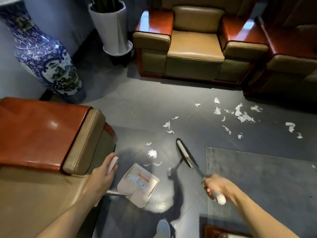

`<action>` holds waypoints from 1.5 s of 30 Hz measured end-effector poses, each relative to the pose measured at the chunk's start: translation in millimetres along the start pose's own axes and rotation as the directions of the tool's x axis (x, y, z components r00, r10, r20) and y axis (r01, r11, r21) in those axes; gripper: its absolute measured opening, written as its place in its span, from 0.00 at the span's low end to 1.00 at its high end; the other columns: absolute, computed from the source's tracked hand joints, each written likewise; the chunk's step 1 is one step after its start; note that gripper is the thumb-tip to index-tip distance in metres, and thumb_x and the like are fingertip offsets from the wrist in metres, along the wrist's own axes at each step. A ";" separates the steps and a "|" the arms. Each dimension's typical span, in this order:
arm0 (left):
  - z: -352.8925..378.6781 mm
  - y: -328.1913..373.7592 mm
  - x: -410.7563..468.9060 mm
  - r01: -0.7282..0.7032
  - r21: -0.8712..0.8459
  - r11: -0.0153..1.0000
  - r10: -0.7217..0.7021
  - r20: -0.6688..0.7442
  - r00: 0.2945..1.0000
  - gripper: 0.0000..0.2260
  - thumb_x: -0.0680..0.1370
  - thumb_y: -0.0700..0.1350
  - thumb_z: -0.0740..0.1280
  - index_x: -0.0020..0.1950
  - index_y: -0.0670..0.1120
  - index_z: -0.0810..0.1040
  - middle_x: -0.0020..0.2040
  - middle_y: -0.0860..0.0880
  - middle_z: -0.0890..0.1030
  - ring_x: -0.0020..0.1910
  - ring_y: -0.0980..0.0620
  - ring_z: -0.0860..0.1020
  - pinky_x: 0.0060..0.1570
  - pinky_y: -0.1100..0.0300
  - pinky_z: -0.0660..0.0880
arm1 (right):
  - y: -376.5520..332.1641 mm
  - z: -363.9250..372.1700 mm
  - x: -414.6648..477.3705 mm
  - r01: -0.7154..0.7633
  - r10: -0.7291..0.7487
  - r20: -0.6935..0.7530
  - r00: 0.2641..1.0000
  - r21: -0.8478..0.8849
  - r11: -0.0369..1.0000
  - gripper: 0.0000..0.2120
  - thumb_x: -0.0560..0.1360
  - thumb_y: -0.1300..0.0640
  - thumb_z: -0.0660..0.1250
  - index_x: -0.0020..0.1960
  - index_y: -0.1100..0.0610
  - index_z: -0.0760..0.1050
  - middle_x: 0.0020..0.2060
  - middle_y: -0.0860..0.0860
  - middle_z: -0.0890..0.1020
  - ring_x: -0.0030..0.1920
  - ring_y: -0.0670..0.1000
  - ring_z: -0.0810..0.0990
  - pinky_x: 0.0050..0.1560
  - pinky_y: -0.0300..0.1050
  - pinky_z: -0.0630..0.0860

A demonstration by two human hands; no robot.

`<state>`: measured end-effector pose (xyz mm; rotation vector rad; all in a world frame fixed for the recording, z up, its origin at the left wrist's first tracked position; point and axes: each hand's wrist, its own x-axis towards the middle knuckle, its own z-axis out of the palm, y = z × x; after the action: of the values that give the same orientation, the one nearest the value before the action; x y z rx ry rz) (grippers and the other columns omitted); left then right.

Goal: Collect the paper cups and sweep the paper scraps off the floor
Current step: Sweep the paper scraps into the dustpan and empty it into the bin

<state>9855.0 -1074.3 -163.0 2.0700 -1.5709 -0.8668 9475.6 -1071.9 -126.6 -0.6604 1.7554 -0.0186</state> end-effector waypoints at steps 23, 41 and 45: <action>-42.4 6.2 -14.8 0.111 -0.138 0.984 -0.115 -0.021 0.993 0.16 0.79 0.41 0.64 0.66 0.48 0.72 0.59 0.48 0.78 0.57 0.46 0.77 0.54 0.61 0.67 | -124.8 -23.9 22.4 0.145 -0.139 -0.111 0.984 0.049 0.988 0.12 0.71 0.72 0.57 0.31 0.63 0.68 0.16 0.53 0.67 0.14 0.48 0.64 0.20 0.32 0.65; -41.5 5.0 23.0 0.276 -0.045 0.960 -0.276 -0.007 0.961 0.16 0.78 0.54 0.63 0.58 0.75 0.65 0.42 0.53 0.82 0.34 0.55 0.80 0.41 0.67 0.72 | -224.6 -61.9 159.4 0.035 -0.003 0.128 0.992 -0.247 0.968 0.11 0.77 0.69 0.57 0.38 0.61 0.67 0.18 0.52 0.68 0.15 0.46 0.65 0.18 0.32 0.63; -41.7 10.1 26.6 0.246 -0.030 0.969 -0.245 0.015 0.969 0.16 0.79 0.50 0.63 0.60 0.70 0.66 0.40 0.51 0.82 0.32 0.55 0.79 0.39 0.64 0.72 | -192.9 -29.3 132.1 0.058 0.000 0.171 0.985 -0.335 0.940 0.07 0.75 0.69 0.55 0.43 0.61 0.69 0.21 0.53 0.69 0.18 0.47 0.65 0.21 0.34 0.64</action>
<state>9881.0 -1104.8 -132.3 2.2727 -1.3136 -0.9824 9511.8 -1301.0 -168.1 -0.9112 1.5975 0.3190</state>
